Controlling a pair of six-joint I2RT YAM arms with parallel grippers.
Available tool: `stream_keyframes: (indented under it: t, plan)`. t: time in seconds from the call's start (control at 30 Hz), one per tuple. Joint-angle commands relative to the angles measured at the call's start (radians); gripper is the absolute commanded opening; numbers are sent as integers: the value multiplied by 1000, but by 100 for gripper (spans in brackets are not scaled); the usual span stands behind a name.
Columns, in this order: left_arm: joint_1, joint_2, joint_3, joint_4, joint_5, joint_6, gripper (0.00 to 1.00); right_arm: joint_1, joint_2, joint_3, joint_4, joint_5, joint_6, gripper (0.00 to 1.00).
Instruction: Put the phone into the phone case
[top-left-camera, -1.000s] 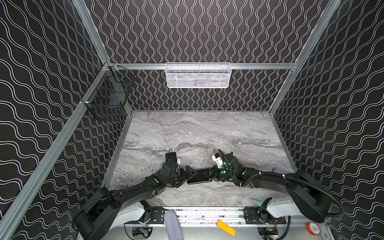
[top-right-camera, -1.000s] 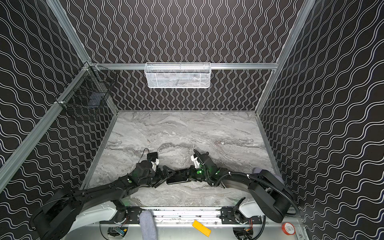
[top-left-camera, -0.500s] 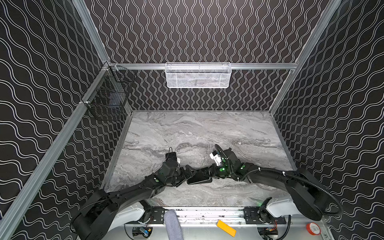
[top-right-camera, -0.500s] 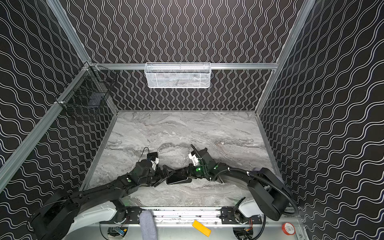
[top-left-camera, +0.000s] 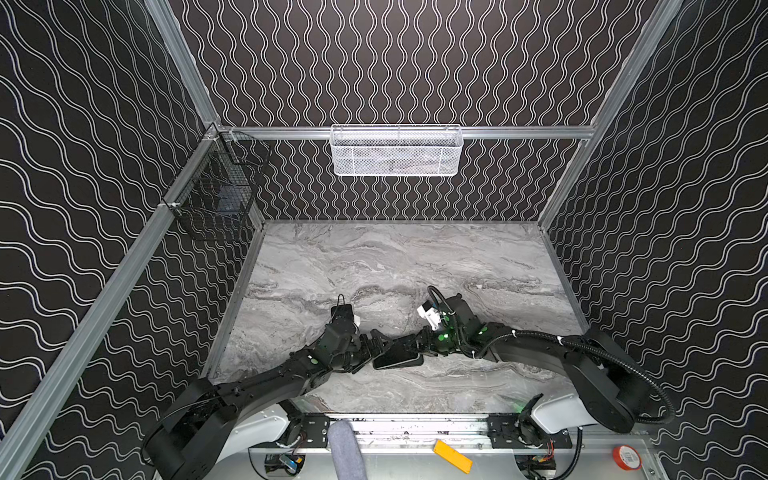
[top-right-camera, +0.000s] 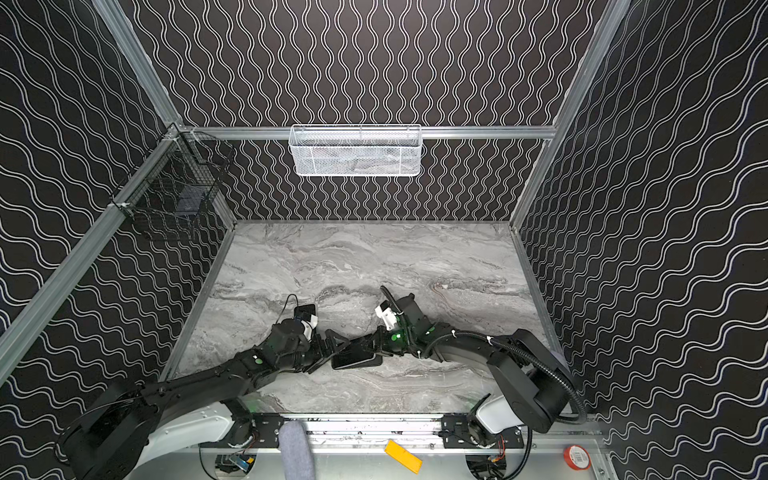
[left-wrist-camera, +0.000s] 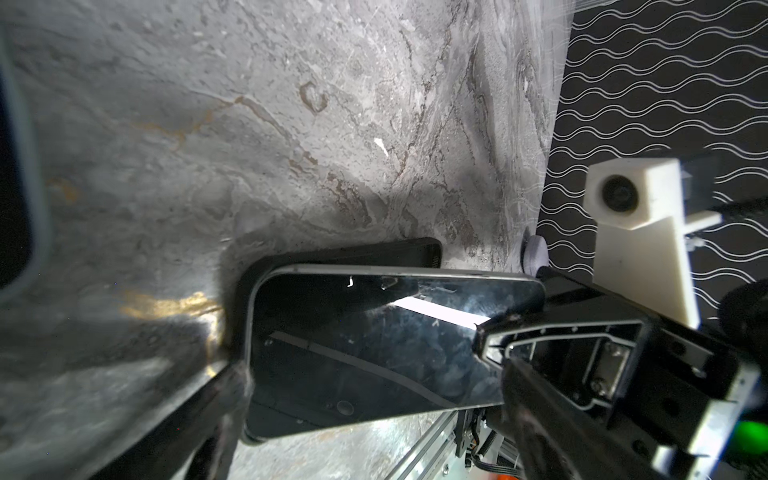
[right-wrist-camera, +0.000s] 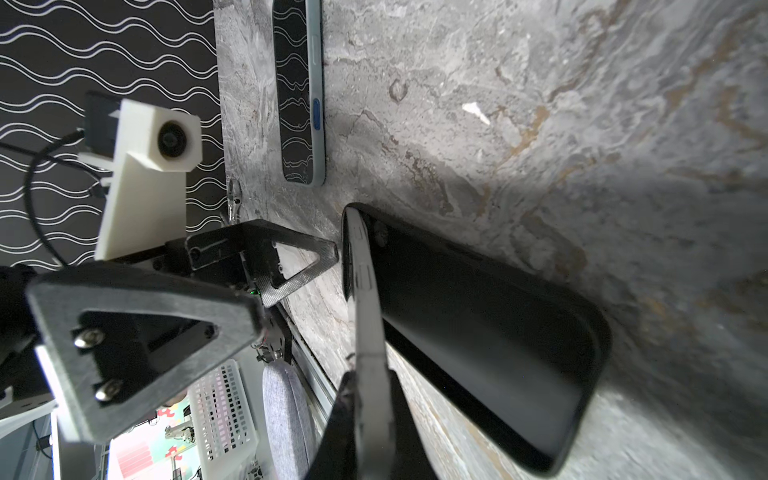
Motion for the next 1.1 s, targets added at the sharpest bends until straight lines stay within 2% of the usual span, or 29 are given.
stream_keyframes:
  t: [0.0, 0.2, 1.07]
  plan:
    - [13, -5, 17, 2, -1, 44, 98, -5, 22, -9, -246, 96, -27, 0]
    - [63, 14, 25, 14, 33, 63, 98, -29, 62, 11, -272, 84, -54, 0]
    - [67, 66, 72, 43, 42, 74, 98, -42, 90, 13, -279, 106, -67, 0]
